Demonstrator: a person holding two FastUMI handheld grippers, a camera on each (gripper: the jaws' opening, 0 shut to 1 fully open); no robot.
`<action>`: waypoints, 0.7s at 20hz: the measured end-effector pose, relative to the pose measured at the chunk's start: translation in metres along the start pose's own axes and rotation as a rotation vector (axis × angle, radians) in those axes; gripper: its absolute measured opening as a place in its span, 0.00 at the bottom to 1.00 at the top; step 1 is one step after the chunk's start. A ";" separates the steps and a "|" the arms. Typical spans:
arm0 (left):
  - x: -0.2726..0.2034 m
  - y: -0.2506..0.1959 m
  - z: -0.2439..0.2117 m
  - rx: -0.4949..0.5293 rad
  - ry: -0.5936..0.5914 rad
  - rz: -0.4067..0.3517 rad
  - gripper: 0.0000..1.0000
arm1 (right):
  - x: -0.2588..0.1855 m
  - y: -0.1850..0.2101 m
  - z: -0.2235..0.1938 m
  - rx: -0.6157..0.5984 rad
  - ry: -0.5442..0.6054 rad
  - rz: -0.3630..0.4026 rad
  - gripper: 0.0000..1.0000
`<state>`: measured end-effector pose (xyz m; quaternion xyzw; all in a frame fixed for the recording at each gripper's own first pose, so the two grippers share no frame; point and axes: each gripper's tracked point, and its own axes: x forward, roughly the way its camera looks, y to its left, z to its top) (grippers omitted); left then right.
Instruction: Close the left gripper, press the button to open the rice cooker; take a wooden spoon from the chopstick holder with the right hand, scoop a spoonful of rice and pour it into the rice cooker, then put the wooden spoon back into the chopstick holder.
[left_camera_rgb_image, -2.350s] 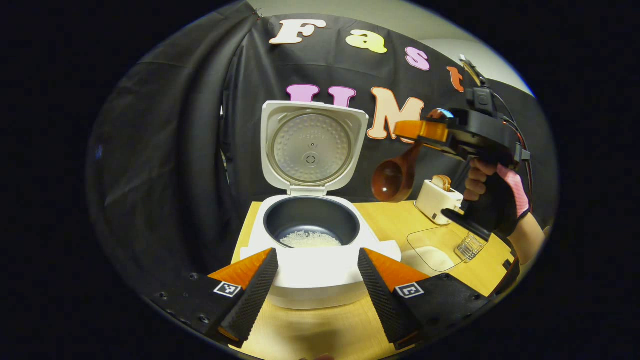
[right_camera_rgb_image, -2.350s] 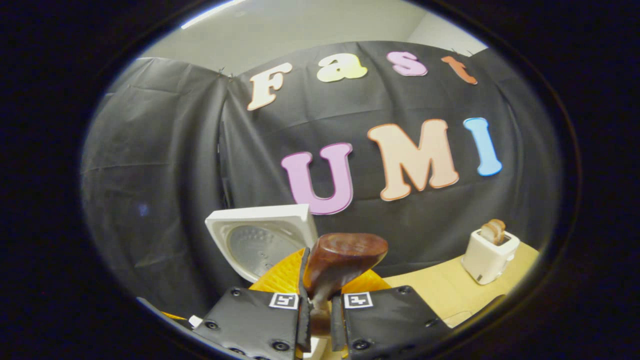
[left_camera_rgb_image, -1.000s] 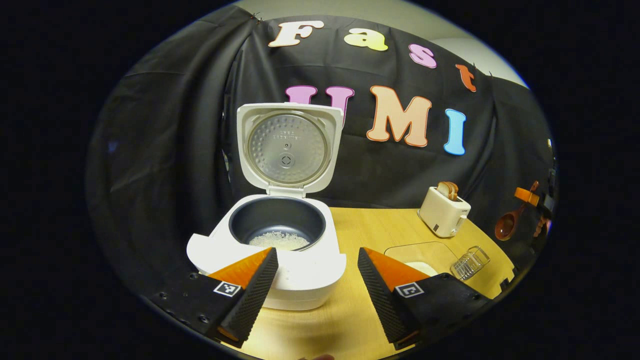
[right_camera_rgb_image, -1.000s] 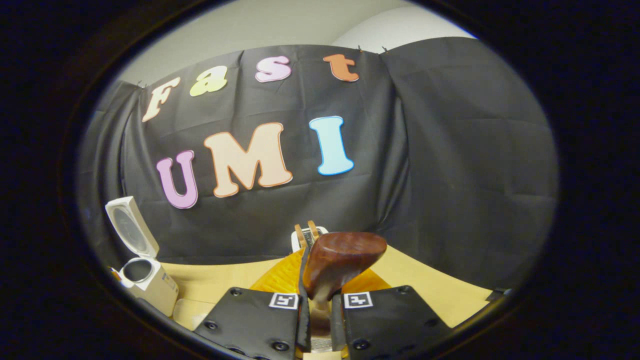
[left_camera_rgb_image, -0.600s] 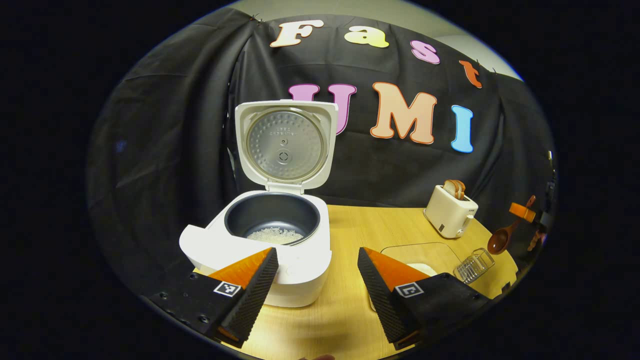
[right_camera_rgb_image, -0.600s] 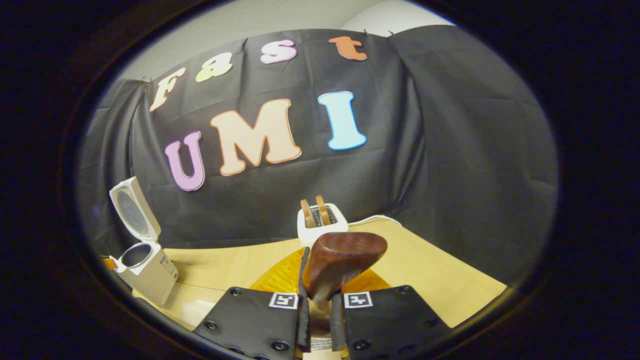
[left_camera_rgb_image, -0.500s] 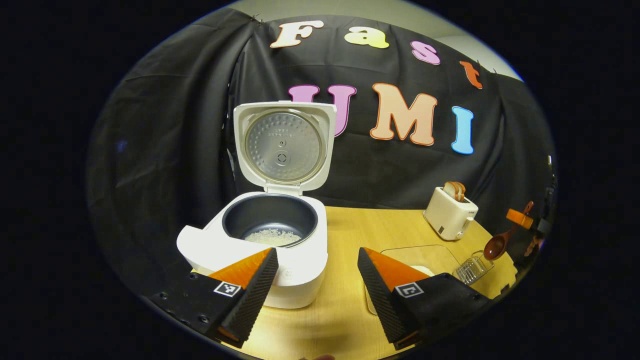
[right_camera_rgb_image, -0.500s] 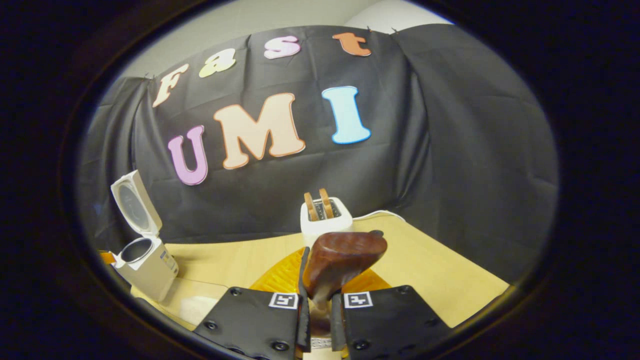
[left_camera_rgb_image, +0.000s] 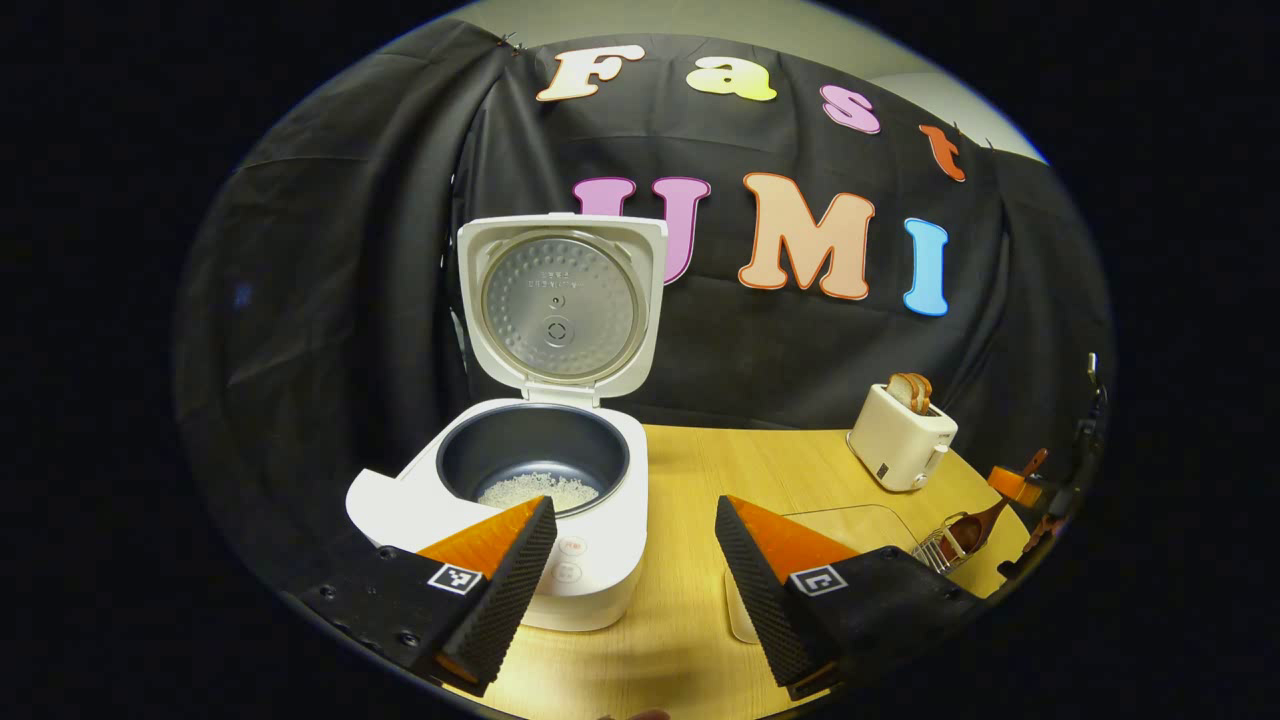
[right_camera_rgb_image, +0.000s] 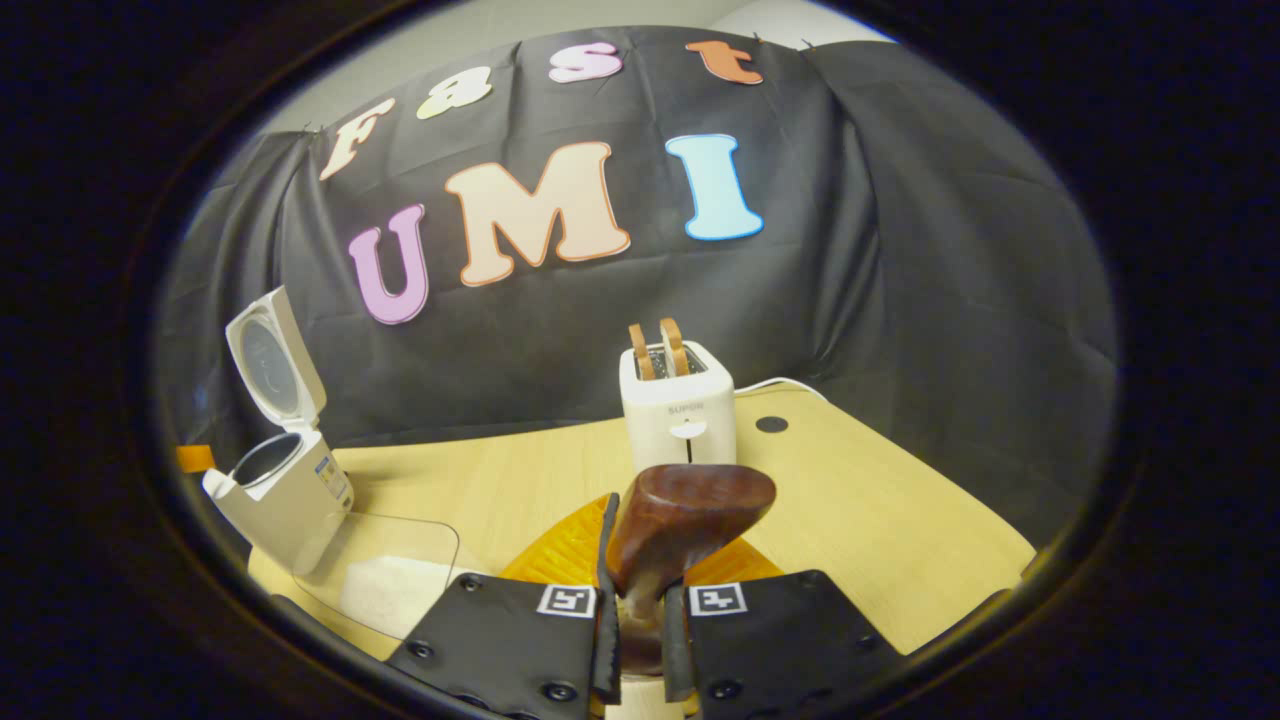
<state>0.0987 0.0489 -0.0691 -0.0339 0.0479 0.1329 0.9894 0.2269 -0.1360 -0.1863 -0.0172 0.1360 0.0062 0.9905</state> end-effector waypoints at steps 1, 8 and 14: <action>0.000 0.002 0.001 -0.002 0.000 0.000 0.95 | -0.001 -0.001 -0.004 0.006 0.006 0.001 0.18; 0.001 0.014 0.013 -0.002 -0.009 0.004 0.95 | -0.002 0.000 -0.026 0.079 0.065 -0.014 0.27; 0.002 0.016 0.045 -0.011 -0.059 -0.013 0.95 | -0.018 -0.013 -0.010 0.129 0.037 -0.045 0.66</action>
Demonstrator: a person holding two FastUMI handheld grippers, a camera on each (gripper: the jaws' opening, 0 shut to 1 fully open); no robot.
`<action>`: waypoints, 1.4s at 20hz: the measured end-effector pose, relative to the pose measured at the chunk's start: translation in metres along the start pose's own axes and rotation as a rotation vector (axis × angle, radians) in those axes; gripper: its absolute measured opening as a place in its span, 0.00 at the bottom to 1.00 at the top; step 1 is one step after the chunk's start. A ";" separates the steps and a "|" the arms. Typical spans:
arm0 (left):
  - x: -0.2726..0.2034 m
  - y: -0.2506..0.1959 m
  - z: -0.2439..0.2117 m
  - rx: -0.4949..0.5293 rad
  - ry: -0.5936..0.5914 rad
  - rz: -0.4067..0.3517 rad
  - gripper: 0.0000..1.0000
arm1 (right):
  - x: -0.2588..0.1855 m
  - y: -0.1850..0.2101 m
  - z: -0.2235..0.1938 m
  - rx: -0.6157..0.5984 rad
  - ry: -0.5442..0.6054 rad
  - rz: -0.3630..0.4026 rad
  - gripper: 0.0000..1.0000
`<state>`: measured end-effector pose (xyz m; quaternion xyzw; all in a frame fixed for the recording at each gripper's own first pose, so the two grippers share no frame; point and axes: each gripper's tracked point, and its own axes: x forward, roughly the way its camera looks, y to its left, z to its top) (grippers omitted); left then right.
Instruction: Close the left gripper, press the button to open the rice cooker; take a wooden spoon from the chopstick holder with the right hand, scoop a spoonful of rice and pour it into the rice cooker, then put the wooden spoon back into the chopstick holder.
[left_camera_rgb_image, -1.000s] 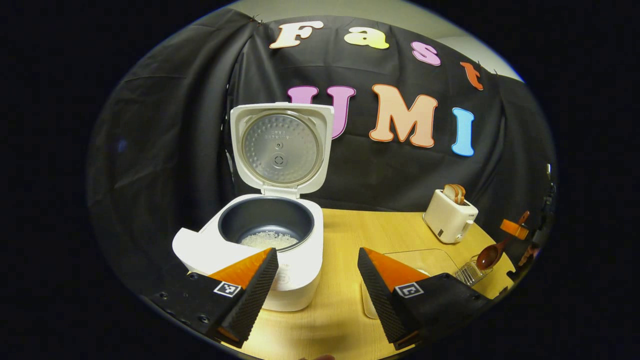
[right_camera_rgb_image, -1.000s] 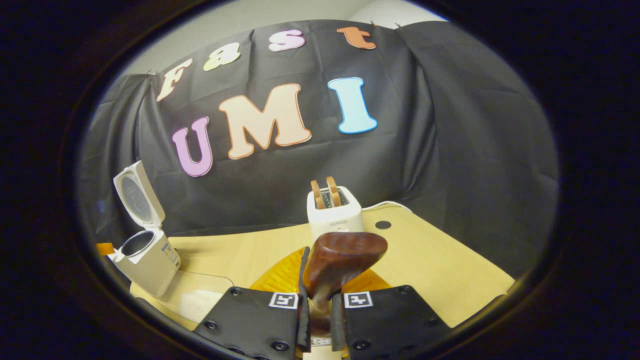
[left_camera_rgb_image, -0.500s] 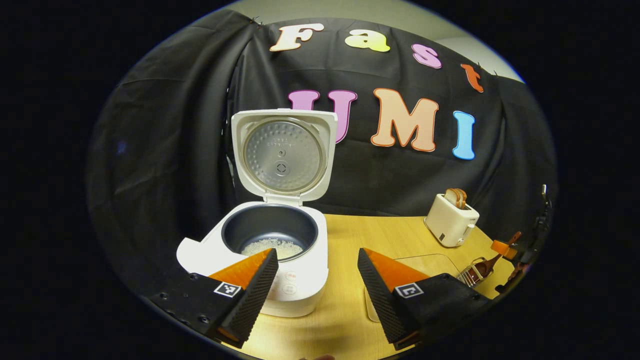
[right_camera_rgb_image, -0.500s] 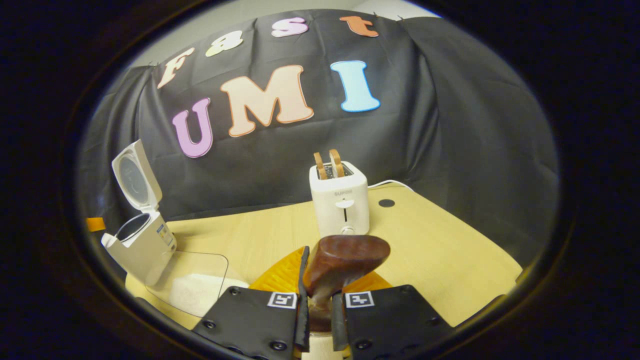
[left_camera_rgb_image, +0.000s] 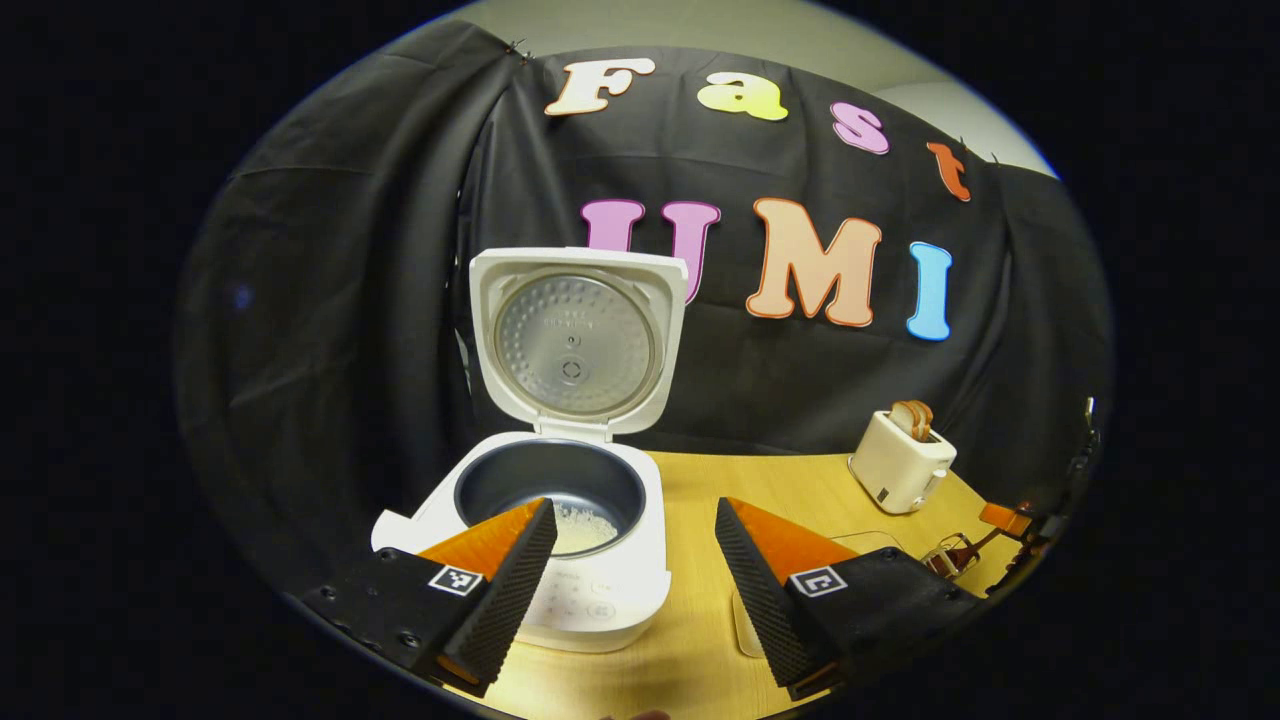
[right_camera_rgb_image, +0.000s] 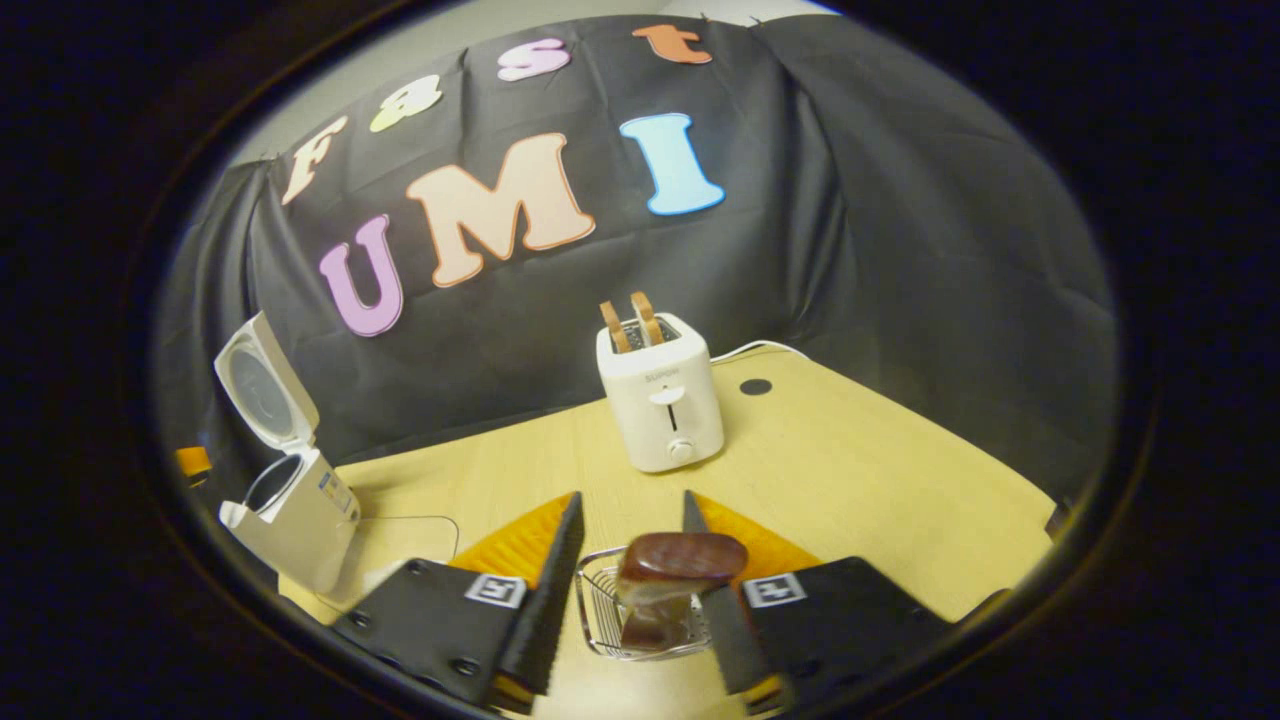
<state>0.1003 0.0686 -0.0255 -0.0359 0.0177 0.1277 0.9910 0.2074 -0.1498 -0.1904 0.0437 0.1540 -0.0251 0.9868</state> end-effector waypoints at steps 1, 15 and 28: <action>0.001 -0.001 0.004 -0.011 0.003 -0.011 0.95 | -0.002 -0.005 0.001 0.001 0.006 -0.012 0.81; 0.030 0.027 0.109 -0.071 -0.054 -0.096 0.94 | -0.092 -0.016 0.065 -0.060 -0.119 -0.081 0.99; 0.133 0.091 0.243 0.062 -0.176 -0.039 0.93 | -0.159 0.028 0.057 -0.107 -0.105 -0.054 0.99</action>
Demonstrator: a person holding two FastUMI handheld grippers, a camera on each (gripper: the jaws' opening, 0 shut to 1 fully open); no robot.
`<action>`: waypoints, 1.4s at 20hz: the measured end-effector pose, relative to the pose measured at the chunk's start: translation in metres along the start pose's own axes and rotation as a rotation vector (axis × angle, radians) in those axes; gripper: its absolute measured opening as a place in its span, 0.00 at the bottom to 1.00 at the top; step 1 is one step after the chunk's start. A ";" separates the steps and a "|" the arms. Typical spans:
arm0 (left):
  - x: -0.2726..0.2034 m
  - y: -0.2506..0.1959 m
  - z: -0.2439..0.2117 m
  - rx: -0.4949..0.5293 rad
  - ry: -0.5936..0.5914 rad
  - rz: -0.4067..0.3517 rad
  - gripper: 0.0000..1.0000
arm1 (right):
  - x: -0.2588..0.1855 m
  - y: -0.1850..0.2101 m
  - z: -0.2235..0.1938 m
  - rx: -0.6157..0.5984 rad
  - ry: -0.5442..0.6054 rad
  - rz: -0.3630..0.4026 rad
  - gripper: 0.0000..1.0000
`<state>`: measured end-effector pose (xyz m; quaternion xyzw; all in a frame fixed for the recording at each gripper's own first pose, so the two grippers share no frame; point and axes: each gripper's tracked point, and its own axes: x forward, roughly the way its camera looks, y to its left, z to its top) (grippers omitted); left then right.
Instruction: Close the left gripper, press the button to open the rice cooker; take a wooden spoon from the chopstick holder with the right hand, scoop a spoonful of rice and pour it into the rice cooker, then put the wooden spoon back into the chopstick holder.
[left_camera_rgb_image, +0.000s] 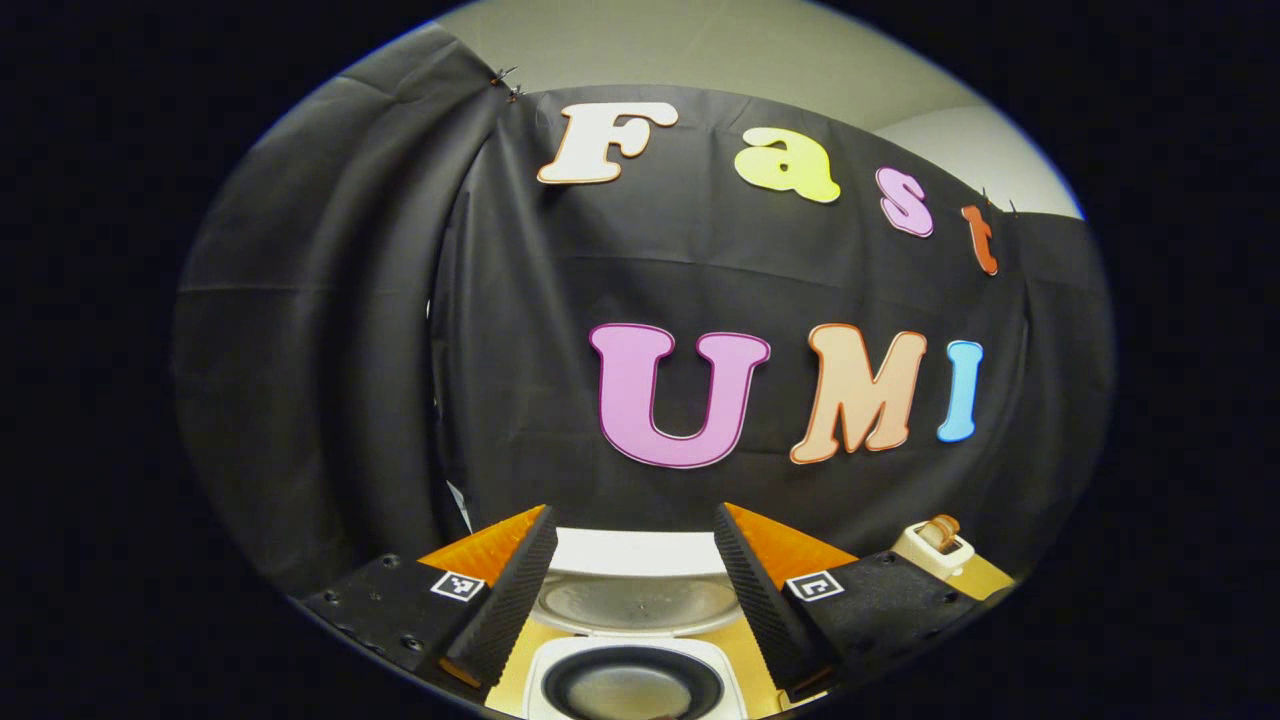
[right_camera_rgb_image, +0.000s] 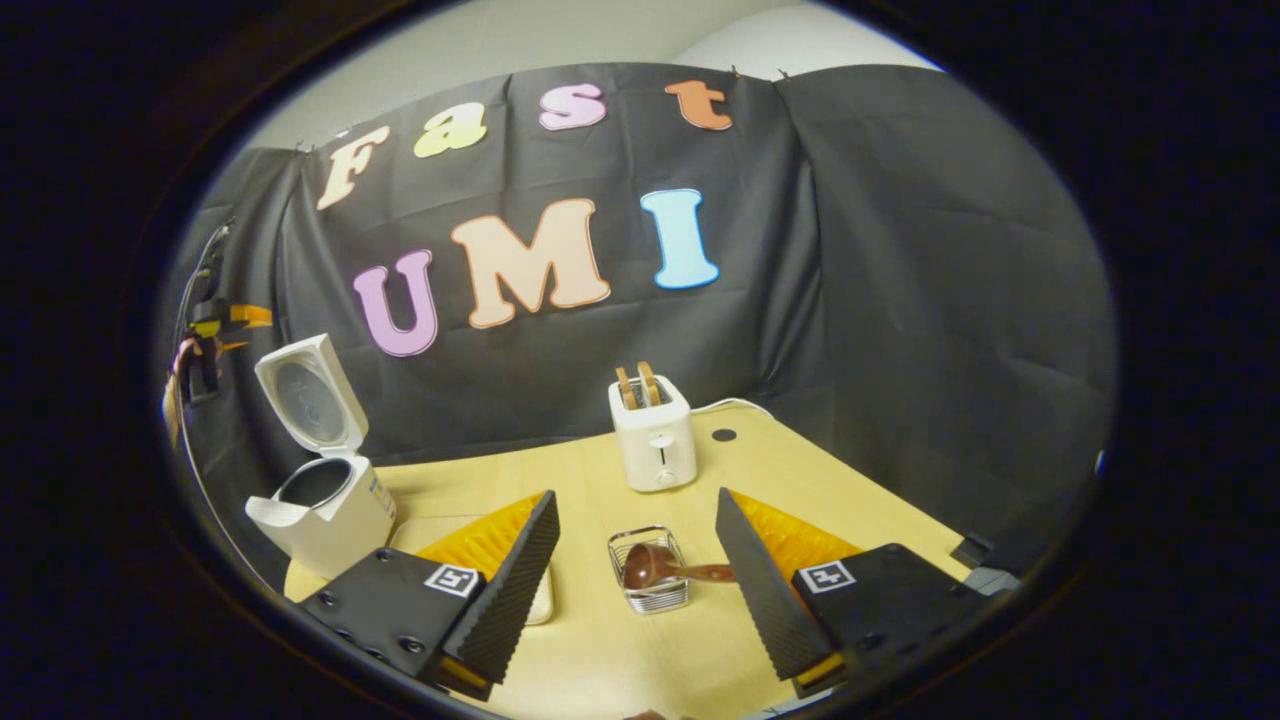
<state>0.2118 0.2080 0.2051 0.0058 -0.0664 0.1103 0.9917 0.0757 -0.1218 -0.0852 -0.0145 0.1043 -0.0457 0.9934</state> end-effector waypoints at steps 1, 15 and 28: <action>0.011 0.003 0.001 0.020 0.001 0.008 0.93 | -0.002 0.003 -0.001 -0.003 -0.001 -0.003 0.99; 0.081 -0.001 -0.054 0.061 0.146 0.052 0.92 | -0.014 0.018 -0.003 -0.034 0.001 0.001 0.99; -0.007 -0.007 -0.085 0.065 0.083 0.057 0.90 | -0.005 0.035 -0.008 -0.048 0.027 0.076 0.99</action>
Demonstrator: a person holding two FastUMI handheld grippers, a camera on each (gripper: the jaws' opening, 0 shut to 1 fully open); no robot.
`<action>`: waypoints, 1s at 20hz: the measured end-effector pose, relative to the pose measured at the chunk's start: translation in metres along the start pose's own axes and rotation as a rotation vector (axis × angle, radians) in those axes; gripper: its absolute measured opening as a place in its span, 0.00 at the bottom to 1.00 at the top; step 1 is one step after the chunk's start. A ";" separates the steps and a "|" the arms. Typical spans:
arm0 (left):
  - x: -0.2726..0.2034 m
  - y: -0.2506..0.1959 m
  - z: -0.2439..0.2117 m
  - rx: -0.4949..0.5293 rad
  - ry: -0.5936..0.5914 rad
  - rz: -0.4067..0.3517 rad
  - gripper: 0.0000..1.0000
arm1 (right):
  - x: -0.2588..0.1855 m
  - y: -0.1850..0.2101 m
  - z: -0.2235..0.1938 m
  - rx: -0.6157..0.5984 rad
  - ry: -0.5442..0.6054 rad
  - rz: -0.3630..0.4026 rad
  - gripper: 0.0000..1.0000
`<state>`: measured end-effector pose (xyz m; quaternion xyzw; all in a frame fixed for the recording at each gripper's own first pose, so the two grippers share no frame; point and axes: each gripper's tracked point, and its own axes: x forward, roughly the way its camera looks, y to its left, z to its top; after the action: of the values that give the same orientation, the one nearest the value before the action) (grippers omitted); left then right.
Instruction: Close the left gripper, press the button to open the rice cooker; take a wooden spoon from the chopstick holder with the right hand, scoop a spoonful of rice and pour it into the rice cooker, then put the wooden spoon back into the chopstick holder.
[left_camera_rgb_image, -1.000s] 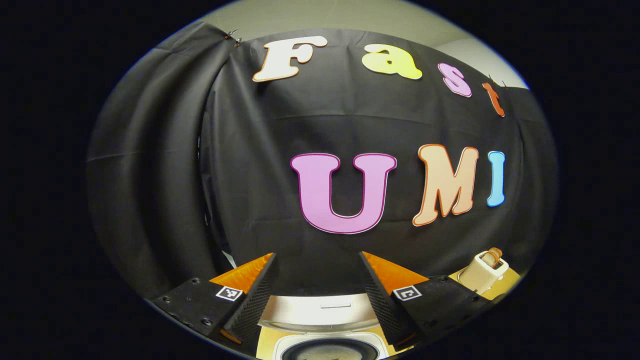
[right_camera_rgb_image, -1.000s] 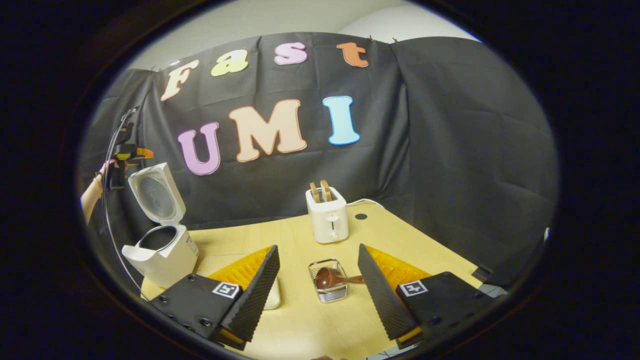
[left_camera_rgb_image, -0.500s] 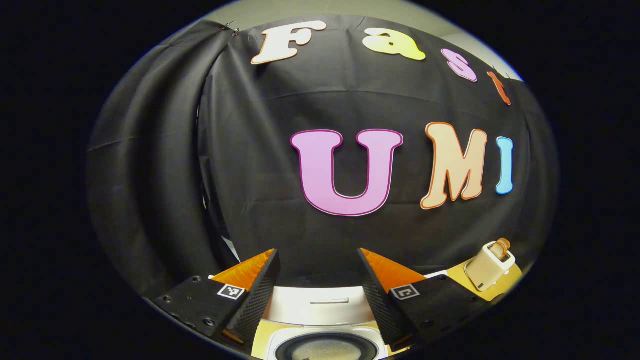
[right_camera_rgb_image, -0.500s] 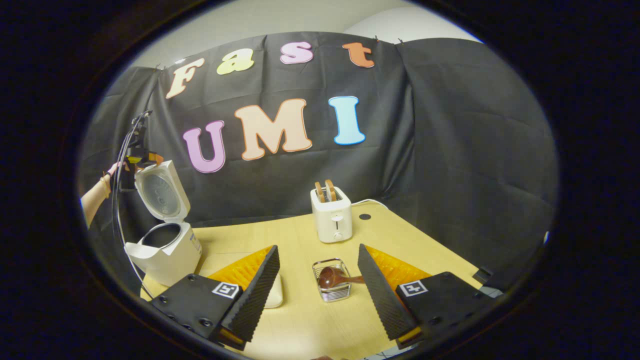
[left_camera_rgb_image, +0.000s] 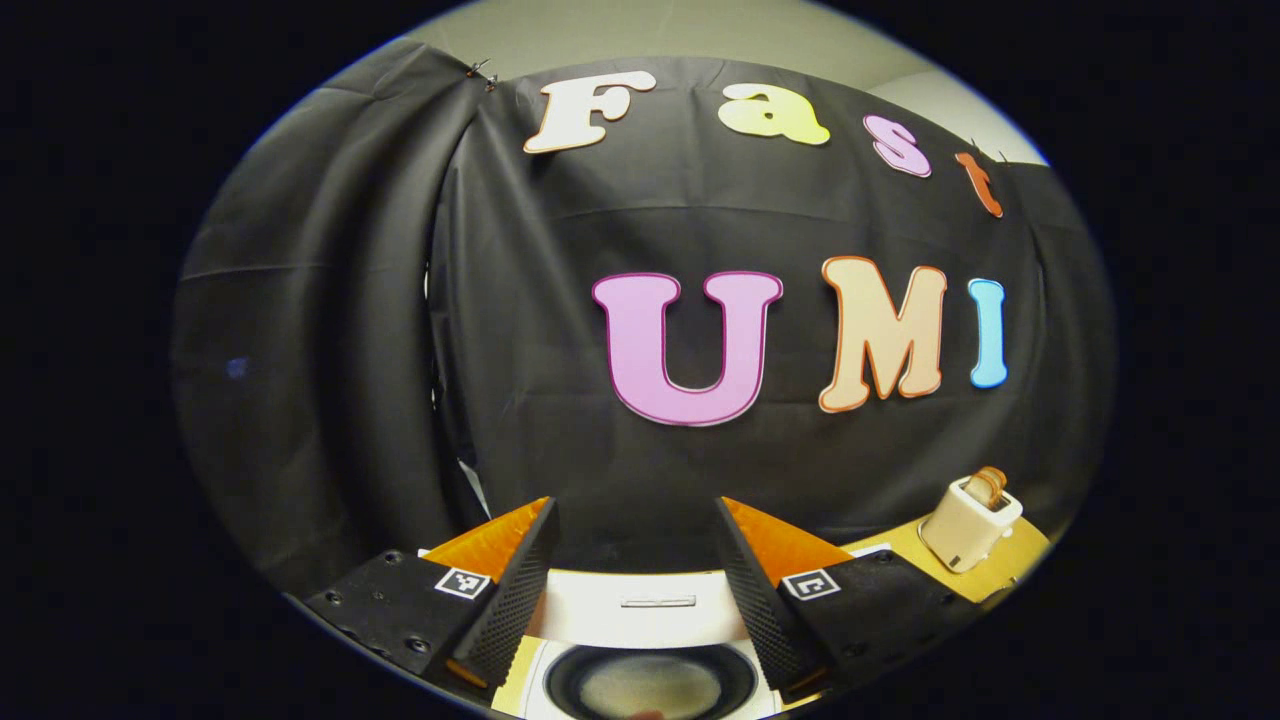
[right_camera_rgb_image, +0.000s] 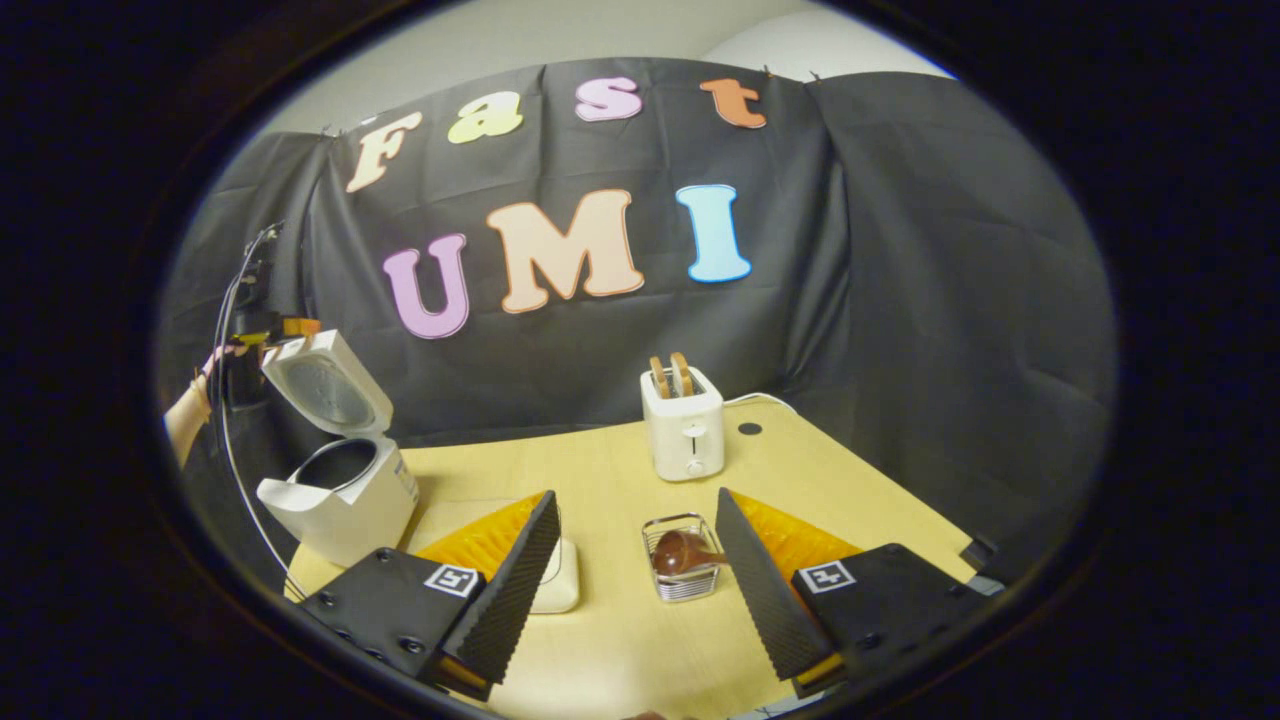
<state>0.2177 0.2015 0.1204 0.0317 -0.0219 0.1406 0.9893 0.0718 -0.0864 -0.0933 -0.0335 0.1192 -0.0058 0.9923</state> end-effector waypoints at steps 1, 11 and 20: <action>-0.010 0.001 -0.006 -0.007 0.007 0.001 0.90 | 0.002 0.002 0.000 -0.008 0.000 0.006 0.99; -0.074 -0.001 -0.084 -0.009 -0.011 -0.018 0.84 | 0.023 0.038 0.005 -0.027 -0.002 0.055 0.99; -0.087 -0.007 -0.173 -0.031 0.152 -0.045 0.84 | 0.032 0.067 0.010 -0.031 -0.007 0.085 0.99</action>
<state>0.1423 0.1826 -0.0571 0.0059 0.0519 0.1202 0.9914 0.1057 -0.0199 -0.0954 -0.0441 0.1173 0.0381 0.9914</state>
